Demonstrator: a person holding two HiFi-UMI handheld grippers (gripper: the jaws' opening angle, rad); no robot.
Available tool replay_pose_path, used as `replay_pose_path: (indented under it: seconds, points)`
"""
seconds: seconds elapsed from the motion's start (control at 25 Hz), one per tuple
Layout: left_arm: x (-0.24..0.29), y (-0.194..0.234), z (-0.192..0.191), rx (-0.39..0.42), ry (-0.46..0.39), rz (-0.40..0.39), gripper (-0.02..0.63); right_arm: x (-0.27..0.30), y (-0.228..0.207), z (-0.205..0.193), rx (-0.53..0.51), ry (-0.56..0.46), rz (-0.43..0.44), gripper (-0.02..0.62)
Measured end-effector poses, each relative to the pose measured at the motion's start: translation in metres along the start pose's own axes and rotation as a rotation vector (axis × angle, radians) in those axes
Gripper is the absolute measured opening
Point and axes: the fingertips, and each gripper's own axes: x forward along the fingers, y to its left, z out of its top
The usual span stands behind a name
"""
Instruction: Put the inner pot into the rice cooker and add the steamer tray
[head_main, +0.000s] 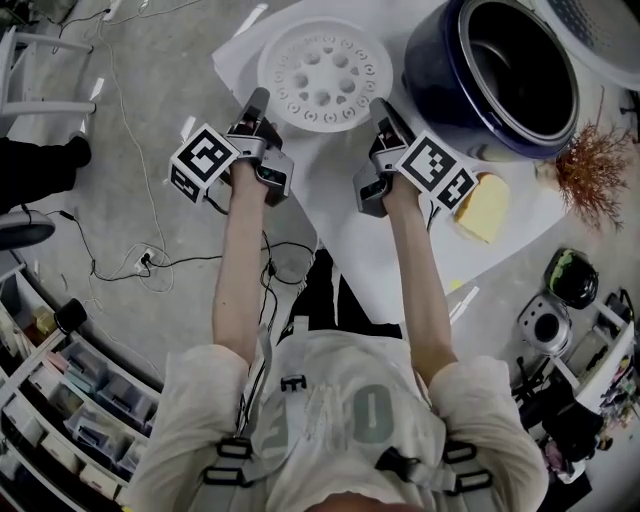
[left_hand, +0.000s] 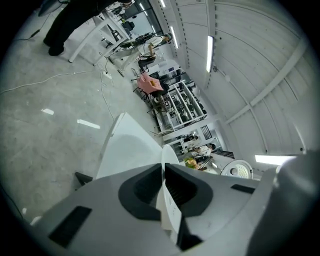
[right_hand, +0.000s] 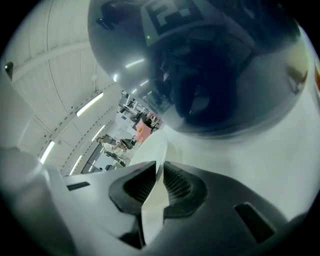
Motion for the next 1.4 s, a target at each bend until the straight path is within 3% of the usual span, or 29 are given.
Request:
replay_pose_path:
  seconds: [0.32,0.6,1.0,1.4]
  points:
    - [-0.020,-0.070,0.023,0.055,-0.059,-0.107,0.035,-0.027,0.062,0.039,-0.098,-0.068,0.083,0.038]
    - [-0.058,-0.154,0.074,0.103,-0.149,-0.246,0.035,-0.053,0.157,0.072,-0.204,-0.157,0.186,0.038]
    - [-0.110,-0.264,0.086,0.251,-0.259,-0.399,0.035,-0.120,0.236,0.118,-0.347,-0.290,0.303,0.040]
    - [-0.140,-0.307,0.085,0.294,-0.301,-0.466,0.035,-0.162,0.273,0.134,-0.421,-0.355,0.378,0.040]
